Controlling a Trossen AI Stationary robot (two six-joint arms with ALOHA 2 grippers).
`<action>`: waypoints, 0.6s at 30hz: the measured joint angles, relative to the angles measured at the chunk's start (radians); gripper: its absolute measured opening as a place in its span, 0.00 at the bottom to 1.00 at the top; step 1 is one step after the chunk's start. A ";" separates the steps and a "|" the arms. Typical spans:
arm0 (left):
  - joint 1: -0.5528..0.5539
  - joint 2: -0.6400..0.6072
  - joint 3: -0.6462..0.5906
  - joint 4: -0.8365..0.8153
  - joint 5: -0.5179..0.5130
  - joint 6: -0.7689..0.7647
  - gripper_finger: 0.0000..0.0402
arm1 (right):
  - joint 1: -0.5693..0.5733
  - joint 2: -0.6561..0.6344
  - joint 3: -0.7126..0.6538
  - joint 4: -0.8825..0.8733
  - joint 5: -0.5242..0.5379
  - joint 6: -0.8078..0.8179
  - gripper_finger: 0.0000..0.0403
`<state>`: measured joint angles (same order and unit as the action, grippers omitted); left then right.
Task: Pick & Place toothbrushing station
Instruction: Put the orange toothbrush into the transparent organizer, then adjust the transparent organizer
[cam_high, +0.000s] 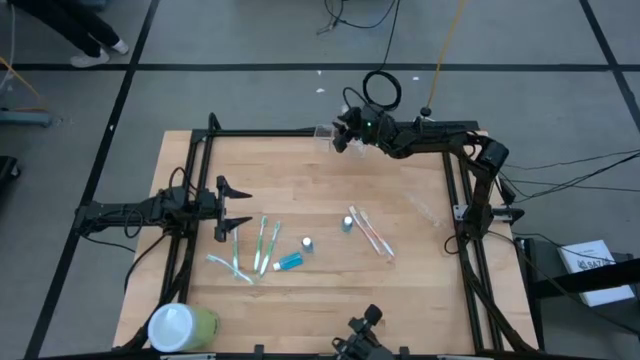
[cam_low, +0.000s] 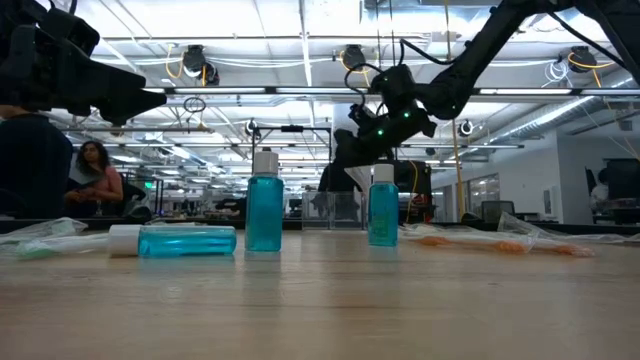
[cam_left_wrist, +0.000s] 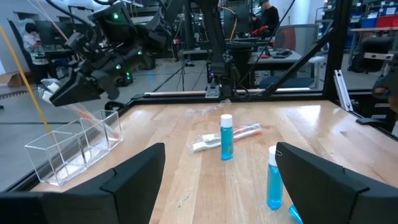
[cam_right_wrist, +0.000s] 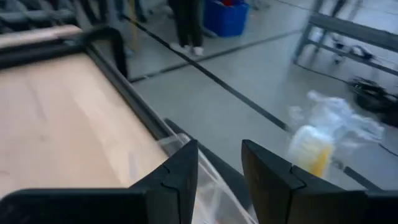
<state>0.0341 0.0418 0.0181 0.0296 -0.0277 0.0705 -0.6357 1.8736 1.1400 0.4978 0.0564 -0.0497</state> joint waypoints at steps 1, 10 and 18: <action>0.000 0.000 0.000 0.000 0.000 0.000 0.77 | 0.000 0.000 0.000 -0.007 0.013 -0.003 0.28; 0.000 0.000 0.000 0.000 0.000 0.000 0.77 | 0.022 -0.010 -0.001 -0.043 0.021 -0.030 0.28; 0.000 0.000 0.000 0.000 0.000 0.000 0.77 | 0.111 -0.181 0.000 -0.430 0.009 -0.110 0.28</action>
<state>0.0341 0.0414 0.0181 0.0296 -0.0277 0.0704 -0.5251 1.6924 1.1396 0.0680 0.0653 -0.1592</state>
